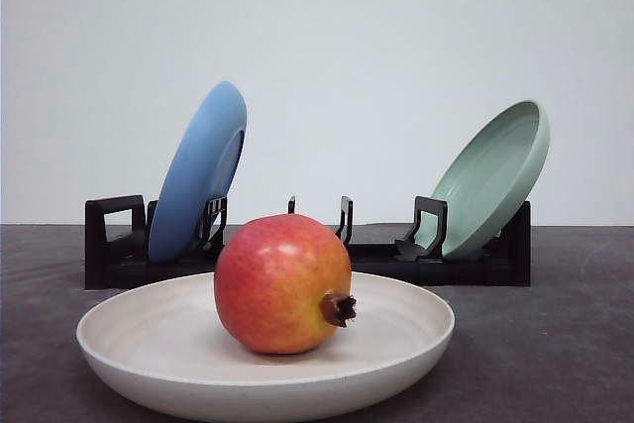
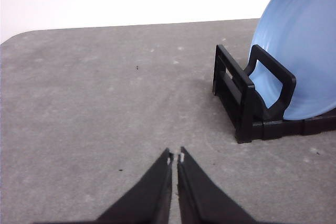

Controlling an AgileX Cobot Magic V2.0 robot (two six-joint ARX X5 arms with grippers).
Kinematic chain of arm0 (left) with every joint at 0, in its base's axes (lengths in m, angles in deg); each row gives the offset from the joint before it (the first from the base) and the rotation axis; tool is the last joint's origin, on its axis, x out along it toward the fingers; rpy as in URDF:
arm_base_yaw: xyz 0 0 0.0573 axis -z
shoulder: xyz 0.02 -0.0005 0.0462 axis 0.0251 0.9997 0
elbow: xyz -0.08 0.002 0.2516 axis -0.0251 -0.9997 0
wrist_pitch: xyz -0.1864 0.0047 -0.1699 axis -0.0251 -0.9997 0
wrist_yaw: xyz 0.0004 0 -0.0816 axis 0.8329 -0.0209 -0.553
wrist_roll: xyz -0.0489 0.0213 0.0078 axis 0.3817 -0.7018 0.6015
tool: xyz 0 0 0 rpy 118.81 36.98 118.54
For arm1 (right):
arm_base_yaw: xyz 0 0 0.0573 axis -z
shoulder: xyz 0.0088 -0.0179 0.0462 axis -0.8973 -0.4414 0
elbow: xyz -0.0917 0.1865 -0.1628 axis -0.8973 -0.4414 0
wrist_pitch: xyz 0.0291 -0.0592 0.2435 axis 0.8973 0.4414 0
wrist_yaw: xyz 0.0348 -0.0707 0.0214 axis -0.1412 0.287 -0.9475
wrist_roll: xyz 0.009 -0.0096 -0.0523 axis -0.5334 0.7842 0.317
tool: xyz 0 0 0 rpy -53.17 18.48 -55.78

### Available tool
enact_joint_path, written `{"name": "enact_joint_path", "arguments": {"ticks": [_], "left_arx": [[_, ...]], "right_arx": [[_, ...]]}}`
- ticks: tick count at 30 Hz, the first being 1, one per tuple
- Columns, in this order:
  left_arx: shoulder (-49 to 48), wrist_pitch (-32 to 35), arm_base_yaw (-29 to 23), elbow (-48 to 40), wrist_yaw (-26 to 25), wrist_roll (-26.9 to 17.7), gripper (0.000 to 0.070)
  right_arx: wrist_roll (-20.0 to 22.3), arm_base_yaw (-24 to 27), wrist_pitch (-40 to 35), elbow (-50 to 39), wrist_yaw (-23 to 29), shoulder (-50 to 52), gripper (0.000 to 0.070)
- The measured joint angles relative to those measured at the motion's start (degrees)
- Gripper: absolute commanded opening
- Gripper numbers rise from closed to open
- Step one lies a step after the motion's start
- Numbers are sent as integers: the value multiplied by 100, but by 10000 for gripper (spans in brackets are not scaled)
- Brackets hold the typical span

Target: Place pomegranate in white plate

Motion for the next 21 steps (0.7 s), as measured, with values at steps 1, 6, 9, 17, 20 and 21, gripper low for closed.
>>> {"name": "enact_joint_path", "arguments": {"ticks": [1, 6, 9, 17, 20, 21], "left_arx": [[0, 0, 0, 0, 0, 0, 0], [0, 0, 0, 0, 0, 0, 0], [0, 0, 0, 0, 0, 0, 0], [0, 0, 0, 0, 0, 0, 0], [0, 0, 0, 0, 0, 0, 0], [0, 0, 0, 0, 0, 0, 0]], "right_arx": [[0, 0, 0, 0, 0, 0, 37], [0, 0, 0, 0, 0, 0, 37], [0, 0, 0, 0, 0, 0, 37], [0, 0, 0, 0, 0, 0, 38], [0, 0, 0, 0, 0, 0, 37], [0, 0, 0, 0, 0, 0, 37]]}}
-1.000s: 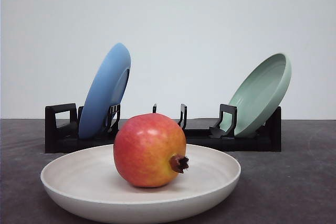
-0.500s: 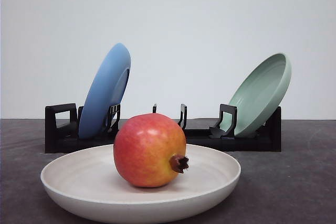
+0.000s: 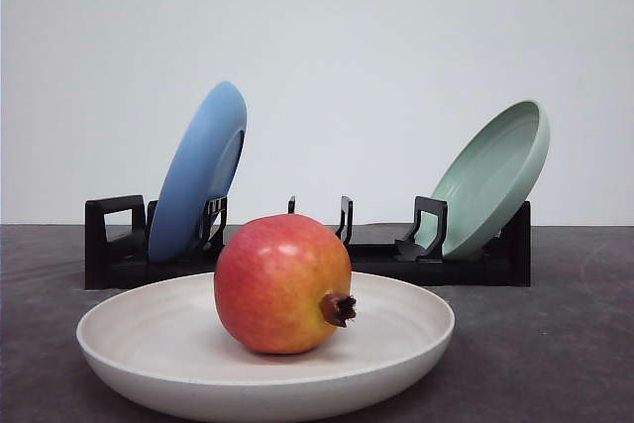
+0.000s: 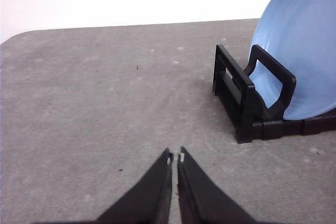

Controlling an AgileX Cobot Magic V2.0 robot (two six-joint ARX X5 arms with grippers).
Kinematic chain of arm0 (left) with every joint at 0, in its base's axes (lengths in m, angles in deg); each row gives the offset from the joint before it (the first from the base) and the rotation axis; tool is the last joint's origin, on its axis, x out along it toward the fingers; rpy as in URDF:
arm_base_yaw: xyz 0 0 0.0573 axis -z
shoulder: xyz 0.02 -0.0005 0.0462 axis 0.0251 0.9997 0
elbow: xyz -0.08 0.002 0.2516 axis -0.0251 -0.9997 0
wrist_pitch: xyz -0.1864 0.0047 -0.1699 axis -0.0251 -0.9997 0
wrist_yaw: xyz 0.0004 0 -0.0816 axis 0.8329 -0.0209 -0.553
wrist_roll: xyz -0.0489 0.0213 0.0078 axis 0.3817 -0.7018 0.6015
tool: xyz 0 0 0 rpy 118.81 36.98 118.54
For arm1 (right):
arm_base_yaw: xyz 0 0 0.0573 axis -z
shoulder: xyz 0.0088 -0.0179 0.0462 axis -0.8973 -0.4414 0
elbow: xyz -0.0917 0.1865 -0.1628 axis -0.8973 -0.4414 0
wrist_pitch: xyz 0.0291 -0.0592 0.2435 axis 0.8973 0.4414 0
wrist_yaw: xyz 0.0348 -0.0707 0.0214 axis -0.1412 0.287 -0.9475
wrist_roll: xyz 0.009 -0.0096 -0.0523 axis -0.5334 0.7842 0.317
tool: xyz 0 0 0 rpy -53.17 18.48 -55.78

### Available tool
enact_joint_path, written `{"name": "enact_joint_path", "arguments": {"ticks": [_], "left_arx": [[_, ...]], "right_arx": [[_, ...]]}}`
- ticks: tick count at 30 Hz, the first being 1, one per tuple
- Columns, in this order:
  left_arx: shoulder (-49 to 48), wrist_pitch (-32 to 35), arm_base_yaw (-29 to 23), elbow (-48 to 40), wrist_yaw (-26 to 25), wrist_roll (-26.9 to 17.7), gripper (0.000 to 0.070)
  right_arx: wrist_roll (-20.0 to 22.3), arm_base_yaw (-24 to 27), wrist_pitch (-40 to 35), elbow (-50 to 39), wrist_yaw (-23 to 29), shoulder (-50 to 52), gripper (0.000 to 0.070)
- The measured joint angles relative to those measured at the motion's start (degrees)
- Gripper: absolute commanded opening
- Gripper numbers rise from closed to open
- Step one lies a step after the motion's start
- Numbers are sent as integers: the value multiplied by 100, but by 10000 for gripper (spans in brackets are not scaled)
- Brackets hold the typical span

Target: Place pomegranate in white plate

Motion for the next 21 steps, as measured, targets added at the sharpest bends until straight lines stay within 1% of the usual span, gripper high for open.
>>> {"name": "enact_joint_path", "arguments": {"ticks": [21], "left_arx": [[0, 0, 0, 0, 0, 0, 0]], "right_arx": [[0, 0, 0, 0, 0, 0, 38]]}}
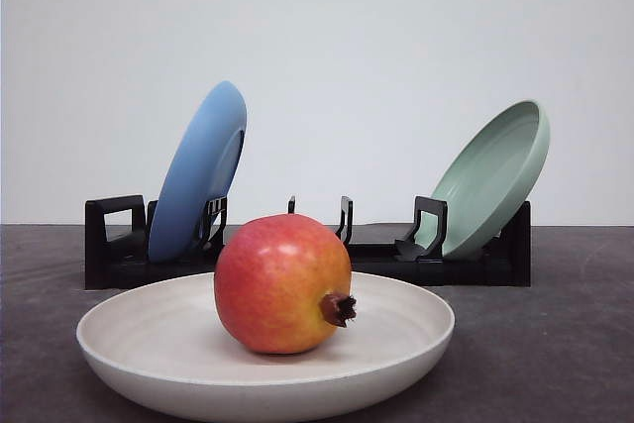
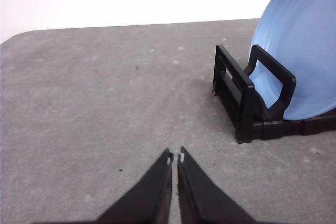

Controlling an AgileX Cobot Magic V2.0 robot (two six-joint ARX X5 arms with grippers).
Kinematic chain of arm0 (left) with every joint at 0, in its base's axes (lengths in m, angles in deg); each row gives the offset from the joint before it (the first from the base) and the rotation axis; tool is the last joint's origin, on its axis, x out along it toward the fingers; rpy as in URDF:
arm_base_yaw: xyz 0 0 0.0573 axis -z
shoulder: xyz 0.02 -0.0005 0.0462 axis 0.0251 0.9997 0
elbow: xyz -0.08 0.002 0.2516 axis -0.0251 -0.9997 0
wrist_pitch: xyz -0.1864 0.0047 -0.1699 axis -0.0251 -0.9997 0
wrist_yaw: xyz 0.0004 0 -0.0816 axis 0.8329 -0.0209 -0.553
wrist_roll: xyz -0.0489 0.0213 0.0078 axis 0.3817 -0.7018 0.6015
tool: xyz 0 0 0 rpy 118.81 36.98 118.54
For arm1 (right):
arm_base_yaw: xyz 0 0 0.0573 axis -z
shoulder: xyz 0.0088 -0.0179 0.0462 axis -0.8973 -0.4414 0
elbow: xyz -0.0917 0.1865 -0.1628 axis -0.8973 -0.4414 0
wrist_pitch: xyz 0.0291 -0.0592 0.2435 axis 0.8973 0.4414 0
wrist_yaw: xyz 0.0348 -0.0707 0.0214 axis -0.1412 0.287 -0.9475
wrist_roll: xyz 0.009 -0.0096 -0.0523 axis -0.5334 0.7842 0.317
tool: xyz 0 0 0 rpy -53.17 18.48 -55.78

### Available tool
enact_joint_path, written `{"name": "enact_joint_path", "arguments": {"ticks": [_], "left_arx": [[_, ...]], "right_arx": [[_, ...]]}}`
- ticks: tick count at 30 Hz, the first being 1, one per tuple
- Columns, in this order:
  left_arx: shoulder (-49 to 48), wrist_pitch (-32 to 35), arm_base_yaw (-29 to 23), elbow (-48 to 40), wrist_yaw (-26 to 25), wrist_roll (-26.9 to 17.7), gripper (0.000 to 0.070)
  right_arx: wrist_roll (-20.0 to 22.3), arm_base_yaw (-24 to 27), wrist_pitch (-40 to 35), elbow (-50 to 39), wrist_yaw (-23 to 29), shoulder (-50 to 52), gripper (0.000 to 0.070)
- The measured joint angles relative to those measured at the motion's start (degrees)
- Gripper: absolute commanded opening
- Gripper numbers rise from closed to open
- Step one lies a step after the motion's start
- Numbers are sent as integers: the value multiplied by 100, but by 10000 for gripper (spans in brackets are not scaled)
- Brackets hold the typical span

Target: Place pomegranate in white plate

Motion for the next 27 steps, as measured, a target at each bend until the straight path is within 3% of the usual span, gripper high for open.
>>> {"name": "enact_joint_path", "arguments": {"ticks": [27], "left_arx": [[0, 0, 0, 0, 0, 0, 0]], "right_arx": [[0, 0, 0, 0, 0, 0, 37]]}}
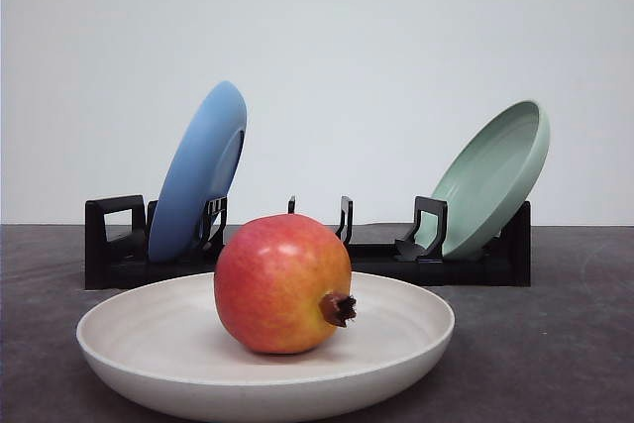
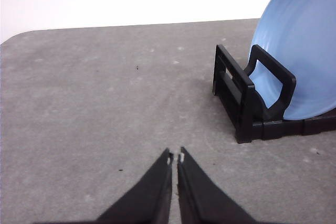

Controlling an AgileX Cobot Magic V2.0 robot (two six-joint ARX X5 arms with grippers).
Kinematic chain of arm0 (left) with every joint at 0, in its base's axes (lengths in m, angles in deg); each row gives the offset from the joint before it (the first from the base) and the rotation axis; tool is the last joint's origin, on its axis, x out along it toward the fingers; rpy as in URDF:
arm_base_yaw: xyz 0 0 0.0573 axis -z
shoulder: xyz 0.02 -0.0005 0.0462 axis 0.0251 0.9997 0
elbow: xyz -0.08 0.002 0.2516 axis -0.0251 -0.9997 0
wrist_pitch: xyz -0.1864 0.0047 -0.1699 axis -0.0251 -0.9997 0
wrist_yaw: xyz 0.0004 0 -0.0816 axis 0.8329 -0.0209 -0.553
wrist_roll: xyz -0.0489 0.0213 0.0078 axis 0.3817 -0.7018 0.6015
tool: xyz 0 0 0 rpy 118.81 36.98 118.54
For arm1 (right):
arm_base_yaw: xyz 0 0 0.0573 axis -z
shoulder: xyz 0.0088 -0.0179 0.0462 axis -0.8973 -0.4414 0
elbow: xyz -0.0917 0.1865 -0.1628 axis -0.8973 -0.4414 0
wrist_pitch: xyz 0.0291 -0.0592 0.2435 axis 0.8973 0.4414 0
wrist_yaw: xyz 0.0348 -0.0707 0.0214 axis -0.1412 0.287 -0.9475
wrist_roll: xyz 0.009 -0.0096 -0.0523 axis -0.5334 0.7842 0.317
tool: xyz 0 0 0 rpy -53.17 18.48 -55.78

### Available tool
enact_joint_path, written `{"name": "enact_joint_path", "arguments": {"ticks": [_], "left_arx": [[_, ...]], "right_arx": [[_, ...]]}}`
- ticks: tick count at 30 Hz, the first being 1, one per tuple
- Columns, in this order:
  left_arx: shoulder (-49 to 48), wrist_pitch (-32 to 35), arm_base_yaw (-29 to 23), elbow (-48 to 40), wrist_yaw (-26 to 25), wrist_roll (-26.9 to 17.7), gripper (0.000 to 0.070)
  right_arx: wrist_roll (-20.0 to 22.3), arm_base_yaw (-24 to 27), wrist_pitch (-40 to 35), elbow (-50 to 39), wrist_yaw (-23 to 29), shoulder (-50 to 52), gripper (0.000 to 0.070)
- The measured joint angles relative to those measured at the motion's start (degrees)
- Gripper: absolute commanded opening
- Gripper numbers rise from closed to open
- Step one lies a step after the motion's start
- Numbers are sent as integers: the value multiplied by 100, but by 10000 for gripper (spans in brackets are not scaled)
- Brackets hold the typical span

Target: Place pomegranate in white plate

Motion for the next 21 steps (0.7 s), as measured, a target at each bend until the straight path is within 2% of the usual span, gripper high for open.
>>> {"name": "enact_joint_path", "arguments": {"ticks": [21], "left_arx": [[0, 0, 0, 0, 0, 0, 0]], "right_arx": [[0, 0, 0, 0, -2, 0, 38]]}}
